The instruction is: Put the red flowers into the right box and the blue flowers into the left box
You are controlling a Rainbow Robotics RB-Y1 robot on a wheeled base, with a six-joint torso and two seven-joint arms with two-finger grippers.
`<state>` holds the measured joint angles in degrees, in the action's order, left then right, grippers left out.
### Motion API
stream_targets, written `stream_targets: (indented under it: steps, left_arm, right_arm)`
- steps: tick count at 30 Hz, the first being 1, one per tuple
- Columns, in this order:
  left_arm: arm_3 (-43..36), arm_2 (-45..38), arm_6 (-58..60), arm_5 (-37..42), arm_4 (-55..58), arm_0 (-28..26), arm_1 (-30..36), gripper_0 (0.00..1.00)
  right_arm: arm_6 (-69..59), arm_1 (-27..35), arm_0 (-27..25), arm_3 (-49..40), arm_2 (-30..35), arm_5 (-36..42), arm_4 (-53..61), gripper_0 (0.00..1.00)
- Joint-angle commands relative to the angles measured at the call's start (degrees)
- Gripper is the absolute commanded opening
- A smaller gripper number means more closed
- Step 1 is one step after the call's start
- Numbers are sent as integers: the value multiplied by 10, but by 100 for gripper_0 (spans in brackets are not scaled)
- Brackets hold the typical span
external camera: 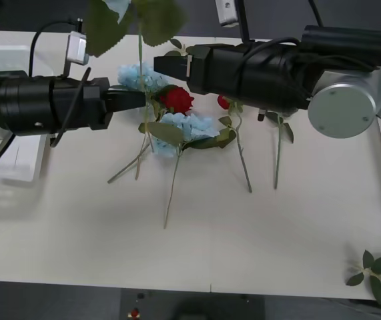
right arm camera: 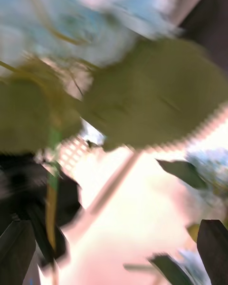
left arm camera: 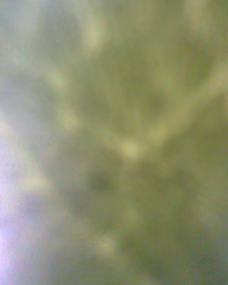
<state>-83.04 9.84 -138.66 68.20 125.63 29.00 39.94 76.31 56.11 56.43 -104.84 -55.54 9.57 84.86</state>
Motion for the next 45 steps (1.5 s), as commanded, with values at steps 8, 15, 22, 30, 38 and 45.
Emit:
stream_targets:
  steps: [8,15,22,30,38,45]
  left_arm:
    - [-6,-82,-30,12,35,-58,84,0]
    - [38,-138,-35,24,36,-92,127,0]
    - [169,-179,-74,50,36,-93,176,0]
    - [253,-181,-75,-17,-8,-94,233,0]
    - [295,-194,-50,-101,-151,-94,255,0]
    - [294,-194,25,-131,-281,-91,257,1]
  right_arm:
    - [-25,123,25,-3,179,369,180,100]
    - [-34,126,28,119,212,578,158,100]
    - [-83,90,28,233,208,674,50,100]
    - [-129,22,35,282,145,631,-66,100]
    - [-204,-51,34,319,76,569,-182,100]
    - [-246,-130,34,394,61,528,-270,100]
